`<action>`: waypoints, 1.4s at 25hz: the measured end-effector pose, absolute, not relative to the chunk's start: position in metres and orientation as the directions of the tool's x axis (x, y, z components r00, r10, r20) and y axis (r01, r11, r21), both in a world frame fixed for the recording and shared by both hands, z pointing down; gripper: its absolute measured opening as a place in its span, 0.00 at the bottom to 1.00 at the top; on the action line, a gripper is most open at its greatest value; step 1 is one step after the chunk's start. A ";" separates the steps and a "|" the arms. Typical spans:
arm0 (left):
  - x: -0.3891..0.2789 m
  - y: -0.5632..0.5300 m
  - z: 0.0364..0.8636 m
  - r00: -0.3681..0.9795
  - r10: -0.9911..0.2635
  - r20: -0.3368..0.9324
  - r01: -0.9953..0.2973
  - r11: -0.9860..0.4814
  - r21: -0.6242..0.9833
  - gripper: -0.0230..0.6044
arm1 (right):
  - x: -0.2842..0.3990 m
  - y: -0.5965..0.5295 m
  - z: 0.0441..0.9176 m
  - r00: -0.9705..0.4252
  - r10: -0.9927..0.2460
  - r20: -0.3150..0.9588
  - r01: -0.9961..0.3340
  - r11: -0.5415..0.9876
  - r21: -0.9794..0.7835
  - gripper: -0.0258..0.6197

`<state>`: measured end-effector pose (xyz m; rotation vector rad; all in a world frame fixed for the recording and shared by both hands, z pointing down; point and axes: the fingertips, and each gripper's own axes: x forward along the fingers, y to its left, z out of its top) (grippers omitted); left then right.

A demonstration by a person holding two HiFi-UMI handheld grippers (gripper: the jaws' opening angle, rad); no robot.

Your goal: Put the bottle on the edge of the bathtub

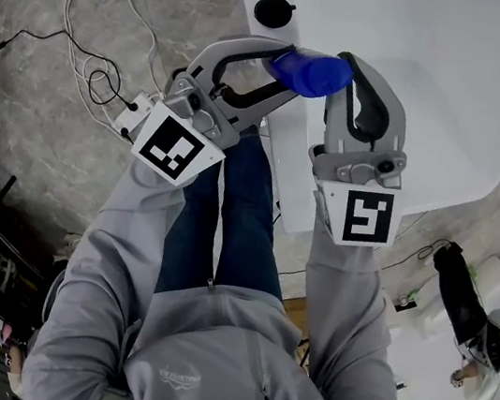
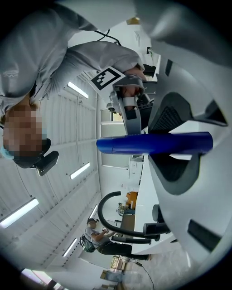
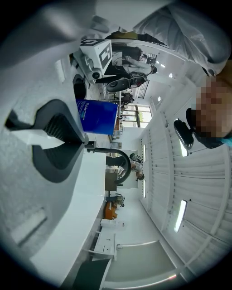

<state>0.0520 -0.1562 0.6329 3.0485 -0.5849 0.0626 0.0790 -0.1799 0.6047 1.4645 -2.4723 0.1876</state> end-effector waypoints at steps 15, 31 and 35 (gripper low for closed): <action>0.059 -0.143 0.659 0.944 -0.317 0.091 -0.321 -0.947 0.027 0.27 | 0.081 -0.178 0.622 -0.447 -0.833 0.326 -0.876 0.482 0.032 0.04; 0.061 -0.139 0.661 0.946 -0.294 0.136 -0.302 -0.952 0.041 0.31 | 0.089 -0.152 0.639 -0.430 -0.809 0.400 -0.887 0.461 -0.019 0.04; 0.062 -0.138 0.663 0.941 -0.293 0.170 -0.306 -0.950 0.057 0.38 | 0.096 -0.144 0.632 -0.409 -0.817 0.407 -0.897 0.441 -0.016 0.04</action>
